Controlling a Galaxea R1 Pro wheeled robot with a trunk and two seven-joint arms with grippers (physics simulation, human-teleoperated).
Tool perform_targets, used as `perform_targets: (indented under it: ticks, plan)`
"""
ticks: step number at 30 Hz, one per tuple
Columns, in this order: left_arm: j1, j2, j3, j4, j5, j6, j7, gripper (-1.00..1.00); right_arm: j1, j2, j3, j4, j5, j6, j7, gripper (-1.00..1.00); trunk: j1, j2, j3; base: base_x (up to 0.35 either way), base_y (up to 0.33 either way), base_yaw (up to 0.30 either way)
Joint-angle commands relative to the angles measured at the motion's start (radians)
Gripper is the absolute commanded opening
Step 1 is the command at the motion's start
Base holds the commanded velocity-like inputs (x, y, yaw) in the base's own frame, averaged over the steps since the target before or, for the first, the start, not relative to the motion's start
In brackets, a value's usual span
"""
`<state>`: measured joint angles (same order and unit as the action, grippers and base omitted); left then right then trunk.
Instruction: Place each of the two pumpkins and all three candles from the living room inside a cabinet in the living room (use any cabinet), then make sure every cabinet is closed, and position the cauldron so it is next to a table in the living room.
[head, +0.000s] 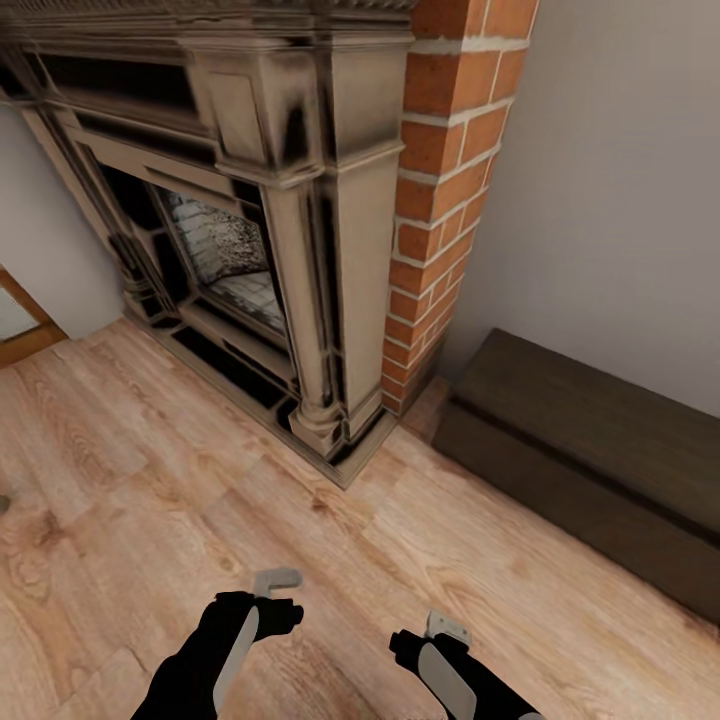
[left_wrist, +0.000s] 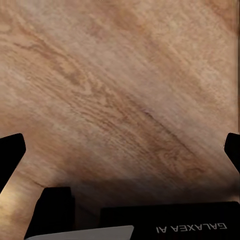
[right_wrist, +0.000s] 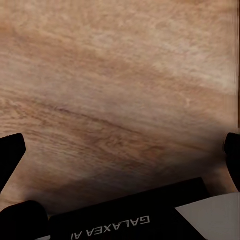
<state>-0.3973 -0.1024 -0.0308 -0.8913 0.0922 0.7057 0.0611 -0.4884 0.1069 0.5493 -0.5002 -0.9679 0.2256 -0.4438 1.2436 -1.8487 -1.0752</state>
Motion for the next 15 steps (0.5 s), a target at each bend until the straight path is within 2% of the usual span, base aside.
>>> perform_targets:
  ticks: [1,4,9,15]
  plan:
    - [0.0,0.0,-0.001,-0.002,0.01,0.005,0.006,1.0,-0.001,-0.001,0.006,-0.001,-0.005,0.003,-0.007,1.0,0.0,0.0,-0.001,0.0,0.0,-0.245]
    - [0.0,0.0,0.0,-0.002,0.01,0.005,0.006,1.0,-0.001,-0.005,0.006,-0.001,-0.01,0.003,-0.007,1.0,0.0,0.0,-0.004,0.0,0.0,-0.245]
    - [0.0,0.0,-0.001,-0.002,0.011,0.005,0.006,1.0,-0.001,-0.013,0.007,-0.001,-0.046,0.003,-0.005,1.0,0.0,0.0,-0.007,0.0,0.0,-0.245]
    - [0.0,0.0,-0.001,-0.001,0.011,0.005,0.006,1.0,-0.001,-0.015,0.008,-0.001,-0.054,0.003,-0.004,1.0,0.0,0.0,-0.012,0.0,0.0,-0.245]
